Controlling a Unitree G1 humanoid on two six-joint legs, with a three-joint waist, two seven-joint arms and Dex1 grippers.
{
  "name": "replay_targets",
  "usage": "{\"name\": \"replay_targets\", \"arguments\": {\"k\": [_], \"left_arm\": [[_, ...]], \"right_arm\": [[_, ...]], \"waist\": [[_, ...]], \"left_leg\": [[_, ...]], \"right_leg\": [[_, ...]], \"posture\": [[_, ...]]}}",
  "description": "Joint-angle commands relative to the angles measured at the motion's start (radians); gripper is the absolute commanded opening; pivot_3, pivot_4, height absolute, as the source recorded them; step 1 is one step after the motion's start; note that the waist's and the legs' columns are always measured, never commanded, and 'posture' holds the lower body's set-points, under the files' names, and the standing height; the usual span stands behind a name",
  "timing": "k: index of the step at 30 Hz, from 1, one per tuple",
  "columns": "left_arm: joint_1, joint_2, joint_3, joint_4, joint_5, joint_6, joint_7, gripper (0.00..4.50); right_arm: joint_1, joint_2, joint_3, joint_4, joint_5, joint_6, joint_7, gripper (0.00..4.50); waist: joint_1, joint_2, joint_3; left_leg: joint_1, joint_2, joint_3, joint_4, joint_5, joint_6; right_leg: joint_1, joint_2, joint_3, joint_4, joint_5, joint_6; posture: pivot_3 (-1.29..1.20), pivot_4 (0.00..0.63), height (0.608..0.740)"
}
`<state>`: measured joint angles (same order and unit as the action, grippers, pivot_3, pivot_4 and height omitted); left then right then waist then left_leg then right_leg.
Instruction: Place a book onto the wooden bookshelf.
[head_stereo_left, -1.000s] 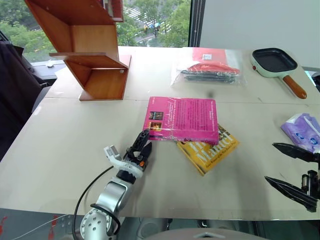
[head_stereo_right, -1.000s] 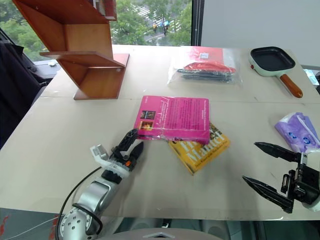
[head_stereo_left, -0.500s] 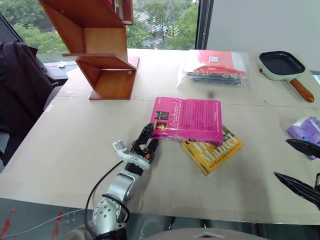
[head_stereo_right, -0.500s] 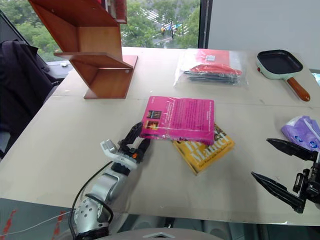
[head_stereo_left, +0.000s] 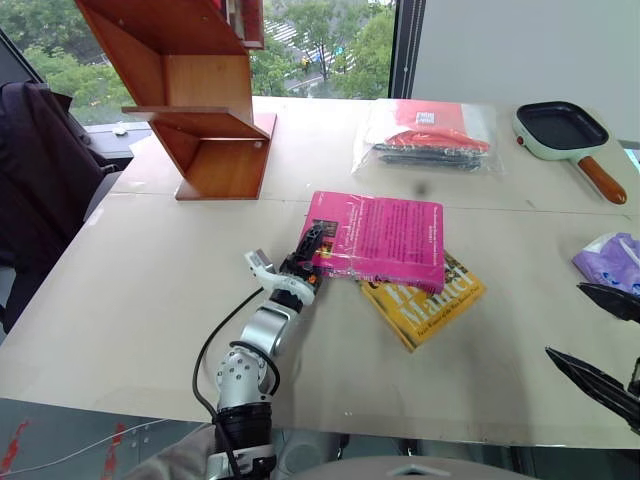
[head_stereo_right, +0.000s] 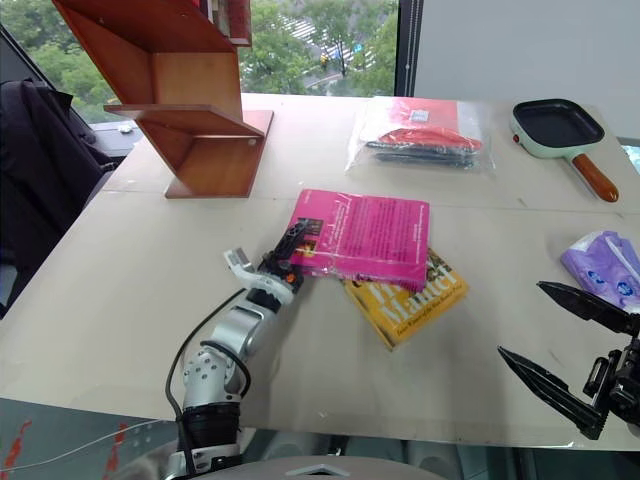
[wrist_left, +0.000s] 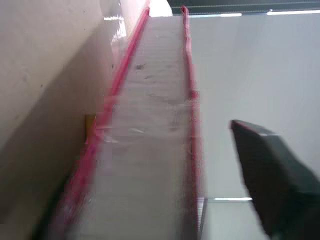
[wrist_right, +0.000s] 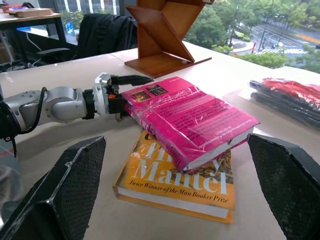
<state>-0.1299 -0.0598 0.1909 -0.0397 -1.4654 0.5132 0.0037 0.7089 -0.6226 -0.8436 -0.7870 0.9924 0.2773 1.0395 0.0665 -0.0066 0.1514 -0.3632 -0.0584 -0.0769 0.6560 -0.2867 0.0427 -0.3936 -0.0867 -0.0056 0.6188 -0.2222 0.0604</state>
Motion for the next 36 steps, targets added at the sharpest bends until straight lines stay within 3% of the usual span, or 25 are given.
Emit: {"name": "replay_targets", "arguments": {"k": [1, 3, 4, 9, 12, 17, 21, 26, 29, 32, 36], "left_arm": [[-0.024, -0.111, -0.009, 0.012, 0.0, -0.016, 0.025, 1.59], [-0.029, -0.118, -0.008, -0.005, -0.001, -0.028, 0.039, 0.69], [-0.031, -0.12, -0.009, -0.022, -0.004, -0.034, 0.041, 0.52], [-0.039, -0.085, -0.038, -0.158, -0.064, -0.004, -0.016, 0.49], [-0.088, 0.035, -0.054, -0.261, -0.035, 0.052, -0.092, 0.49], [-0.266, 0.438, -0.066, -0.345, 0.246, 0.149, -0.189, 0.49], [-0.419, 0.601, 0.022, -0.394, 0.343, 0.106, -0.217, 0.49], [-0.578, 0.752, -0.012, -0.428, 0.556, 0.061, -0.302, 0.49], [-0.704, 1.008, -0.213, -0.419, 0.945, -0.016, -0.451, 0.49], [-0.786, 1.086, -0.26, -0.34, 1.131, -0.162, -0.536, 0.49], [-0.746, 1.17, -0.282, -0.303, 1.319, -0.279, -0.622, 0.49]], "right_arm": [[0.004, 0.001, -0.019, -0.024, 0.007, -0.017, -0.01, 4.5], [-0.001, -0.003, -0.014, -0.019, 0.005, -0.016, -0.011, 4.5], [-0.01, -0.008, -0.006, -0.016, 0.003, -0.014, -0.014, 4.5], [-0.066, -0.043, 0.041, 0.004, -0.001, 0.004, -0.022, 4.5], [-0.128, -0.085, 0.073, 0.045, -0.001, 0.019, -0.019, 4.5], [-0.312, -0.153, 0.131, 0.179, 0.044, 0.057, -0.016, 4.5], [-0.459, -0.171, 0.212, 0.288, 0.028, 0.067, 0.026, 4.5], [-0.589, -0.15, 0.3, 0.376, 0.01, 0.068, 0.046, 4.5], [-0.677, -0.132, 0.367, 0.446, -0.012, 0.063, 0.077, 4.5], [-0.768, -0.115, 0.406, 0.509, -0.016, 0.061, 0.098, 4.5], [-0.86, -0.102, 0.429, 0.601, -0.025, 0.06, 0.132, 4.5]], "waist": [[0.0, -0.001, 0.0], [0.0, -0.002, 0.001], [-0.001, -0.003, 0.002], [-0.003, -0.011, 0.006], [-0.003, -0.014, 0.009], [-0.012, -0.014, 0.01], [-0.028, -0.015, 0.014], [-0.028, -0.017, 0.016], [-0.03, -0.02, 0.018], [-0.032, -0.017, 0.021], [-0.042, -0.016, 0.021]], "left_leg": [[0.0, 0.0, 0.0, 0.0, 0.0, 0.0], [0.0, 0.0, 0.0, 0.0, 0.0, 0.0], [0.0, 0.0, 0.0, 0.0, 0.0, 0.0], [-0.002, 0.0, 0.0, 0.0, 0.0, 0.0], [-0.005, 0.0, 0.0, 0.0, 0.001, -0.001], [-0.005, 0.0, -0.001, 0.0, 0.004, -0.006], [-0.005, 0.001, -0.001, -0.001, 0.004, -0.006], [-0.009, 0.001, -0.001, -0.001, 0.005, -0.009], [-0.017, 0.0, -0.002, -0.001, 0.007, -0.012], [-0.017, -0.001, 0.0, -0.003, 0.007, -0.011], [-0.017, 0.0, -0.001, -0.003, 0.007, -0.011]], "right_leg": [[0.0, 0.0, 0.0, 0.0, 0.0, 0.0], [0.0, 0.0, 0.0, 0.0, 0.0, 0.0], [0.0, 0.0, 0.0, 0.0, 0.0, 0.0], [-0.002, 0.0, 0.0, 0.0, 0.001, -0.002], [-0.004, 0.001, -0.001, -0.001, 0.003, -0.003], [-0.004, 0.005, -0.004, -0.001, 0.003, -0.004], [-0.005, 0.005, -0.003, -0.002, 0.003, -0.004], [-0.01, 0.005, -0.003, -0.002, 0.005, 0.0], [-0.018, 0.006, -0.004, 0.0, 0.006, -0.001], [-0.018, 0.005, -0.001, -0.001, 0.006, 0.0], [-0.018, 0.005, -0.002, -0.001, 0.006, 0.0]], "posture": [[0.0, 0.15, 0.74], [0.0, 0.15, 0.74], [0.0, 0.15, 0.74], [0.0, 0.15, 0.74], [0.0, 0.15, 0.74], [0.0, 0.15, 0.74], [0.0, 0.15, 0.74], [0.0, 0.15, 0.74], [0.0, 0.15, 0.74], [0.0, 0.15, 0.74], [0.0, 0.15, 0.74]]}}
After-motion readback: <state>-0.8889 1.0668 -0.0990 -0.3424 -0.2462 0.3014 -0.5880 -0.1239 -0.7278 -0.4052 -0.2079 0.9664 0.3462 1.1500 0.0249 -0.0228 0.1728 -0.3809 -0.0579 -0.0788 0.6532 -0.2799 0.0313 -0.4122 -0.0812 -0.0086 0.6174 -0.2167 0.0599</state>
